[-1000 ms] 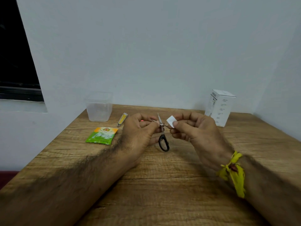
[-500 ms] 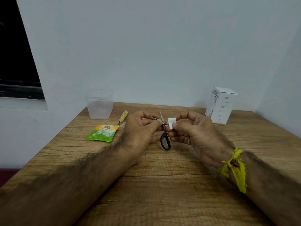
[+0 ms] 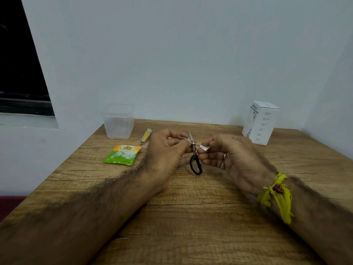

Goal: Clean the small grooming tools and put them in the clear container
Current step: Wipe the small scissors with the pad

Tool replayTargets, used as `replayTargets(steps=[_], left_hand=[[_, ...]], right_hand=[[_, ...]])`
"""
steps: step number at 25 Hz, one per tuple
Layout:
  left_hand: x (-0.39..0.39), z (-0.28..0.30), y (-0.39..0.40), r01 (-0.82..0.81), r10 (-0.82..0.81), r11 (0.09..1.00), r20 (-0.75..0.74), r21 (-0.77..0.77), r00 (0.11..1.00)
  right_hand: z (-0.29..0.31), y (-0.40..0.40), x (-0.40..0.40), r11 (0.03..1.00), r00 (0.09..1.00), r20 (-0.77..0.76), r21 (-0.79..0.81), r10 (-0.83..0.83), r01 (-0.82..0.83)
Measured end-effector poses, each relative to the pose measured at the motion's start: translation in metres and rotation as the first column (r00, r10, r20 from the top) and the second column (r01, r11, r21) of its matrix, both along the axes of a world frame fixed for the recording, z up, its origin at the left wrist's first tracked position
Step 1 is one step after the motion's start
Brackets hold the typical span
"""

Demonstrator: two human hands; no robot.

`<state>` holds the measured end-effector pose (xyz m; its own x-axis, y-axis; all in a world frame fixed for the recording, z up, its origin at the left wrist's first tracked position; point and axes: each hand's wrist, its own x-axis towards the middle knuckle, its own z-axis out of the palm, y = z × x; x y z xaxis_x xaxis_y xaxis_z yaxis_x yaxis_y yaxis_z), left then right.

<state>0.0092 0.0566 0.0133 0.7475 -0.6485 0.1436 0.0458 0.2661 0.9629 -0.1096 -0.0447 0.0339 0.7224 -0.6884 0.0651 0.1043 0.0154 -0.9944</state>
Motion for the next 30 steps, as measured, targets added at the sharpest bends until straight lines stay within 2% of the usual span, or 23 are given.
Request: replayTargets(steps=[6, 12, 14, 17, 21, 26, 28, 30], left_hand=[[0.0, 0.0, 0.0, -0.027, 0.027, 1.0, -0.008, 0.003, 1.0], [-0.001, 0.001, 0.001, -0.032, 0.031, 0.999, -0.03, -0.038, 0.999], [-0.001, 0.0, 0.001, -0.041, 0.04, 0.999, -0.019, -0.027, 0.999], [-0.002, 0.0, 0.001, -0.025, 0.025, 1.0, -0.002, -0.019, 1.0], [-0.004, 0.0, 0.002, -0.009, 0.009, 0.999, -0.001, -0.036, 1.0], [-0.005, 0.001, 0.002, -0.004, 0.003, 0.999, -0.032, -0.054, 0.999], [-0.004, 0.002, 0.002, -0.007, 0.005, 0.998, -0.039, -0.059, 0.999], [-0.005, 0.003, 0.003, -0.004, 0.0, 0.998, -0.053, -0.068, 0.999]], right_hand=[[-0.004, -0.001, -0.001, 0.959, 0.99, 0.011, -0.248, -0.138, 0.137], [-0.009, -0.002, 0.0, 0.869, 0.988, -0.021, -0.479, -0.152, 0.124], [-0.01, -0.003, 0.0, 0.794, 0.976, -0.021, -0.586, -0.216, 0.163], [-0.013, -0.002, 0.001, 0.591, 0.954, 0.024, -0.78, -0.299, 0.205], [-0.019, -0.001, 0.007, 0.345, 0.957, 0.137, -0.912, -0.257, 0.223], [-0.025, -0.001, 0.013, 0.231, 0.931, 0.244, -0.923, -0.271, 0.309], [-0.028, 0.0, 0.015, 0.189, 0.939, 0.222, -0.942, -0.264, 0.276], [-0.03, -0.003, 0.015, 0.188, 0.954, 0.169, -0.957, -0.248, 0.219]])
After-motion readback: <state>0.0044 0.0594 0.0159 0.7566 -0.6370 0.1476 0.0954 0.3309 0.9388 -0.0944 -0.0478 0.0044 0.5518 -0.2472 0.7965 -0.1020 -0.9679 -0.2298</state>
